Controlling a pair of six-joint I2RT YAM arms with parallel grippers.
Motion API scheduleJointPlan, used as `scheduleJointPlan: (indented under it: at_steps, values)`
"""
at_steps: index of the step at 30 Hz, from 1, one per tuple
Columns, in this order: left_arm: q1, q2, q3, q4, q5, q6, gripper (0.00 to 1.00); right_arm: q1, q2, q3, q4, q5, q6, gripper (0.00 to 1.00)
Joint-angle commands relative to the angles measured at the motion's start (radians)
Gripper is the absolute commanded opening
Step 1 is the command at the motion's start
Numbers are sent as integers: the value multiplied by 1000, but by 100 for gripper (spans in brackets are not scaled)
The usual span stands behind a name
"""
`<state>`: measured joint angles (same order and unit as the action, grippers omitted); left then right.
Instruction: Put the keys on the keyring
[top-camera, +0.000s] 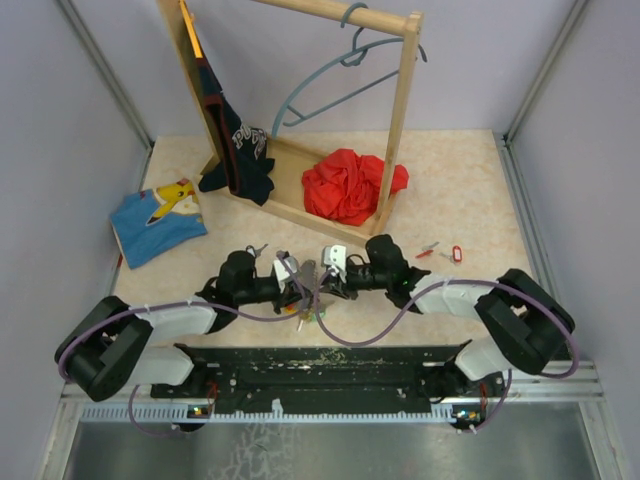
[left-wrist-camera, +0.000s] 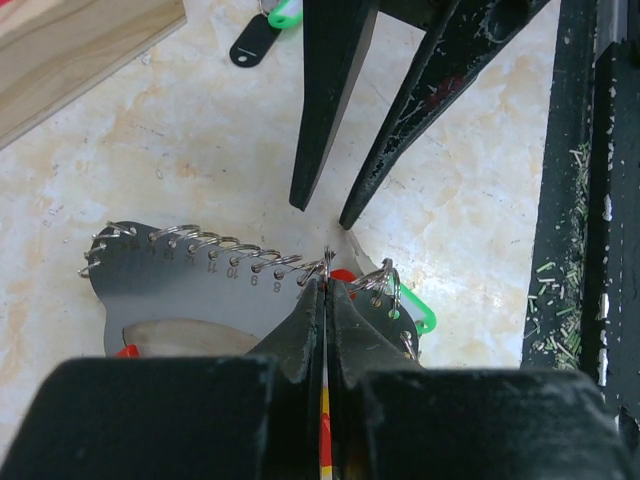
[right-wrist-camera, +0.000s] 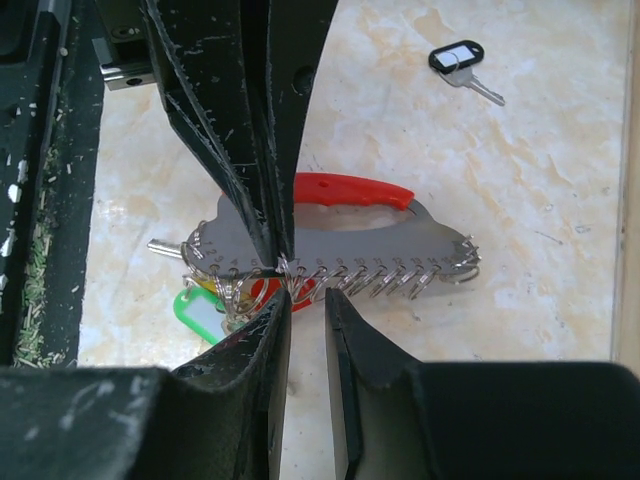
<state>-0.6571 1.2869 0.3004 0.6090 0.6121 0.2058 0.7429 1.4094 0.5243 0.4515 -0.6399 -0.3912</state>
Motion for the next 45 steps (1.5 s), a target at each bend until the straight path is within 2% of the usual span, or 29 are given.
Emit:
scheduleJointPlan:
  at_steps: [1,16,20,23,25,30,35,39,45]
  values:
    - [-13,-12,34,-28,-14,38,0,-5,37,43,41,-70,-10,21]
    - [-26,-6,35,-28,-5,47,0,22,136,86,73,-117,5,18]
    - [-26,-10,36,-28,-5,47,0,25,147,90,72,-116,5,13]
    - [-25,-9,33,-28,-13,46,0,25,144,86,72,-110,6,1]
    - [-26,-11,31,-25,-29,29,3,24,141,77,84,-104,13,0]
    - [-14,-26,-15,61,-88,-29,20,16,127,15,230,-103,90,0]
    - [53,-30,-99,238,-19,-127,31,16,141,-51,417,-95,179,0]
    - [115,1,-130,345,68,-185,32,15,175,-80,555,-91,247,0]
    - [136,4,-142,377,99,-200,34,15,232,-110,732,-79,336,0]
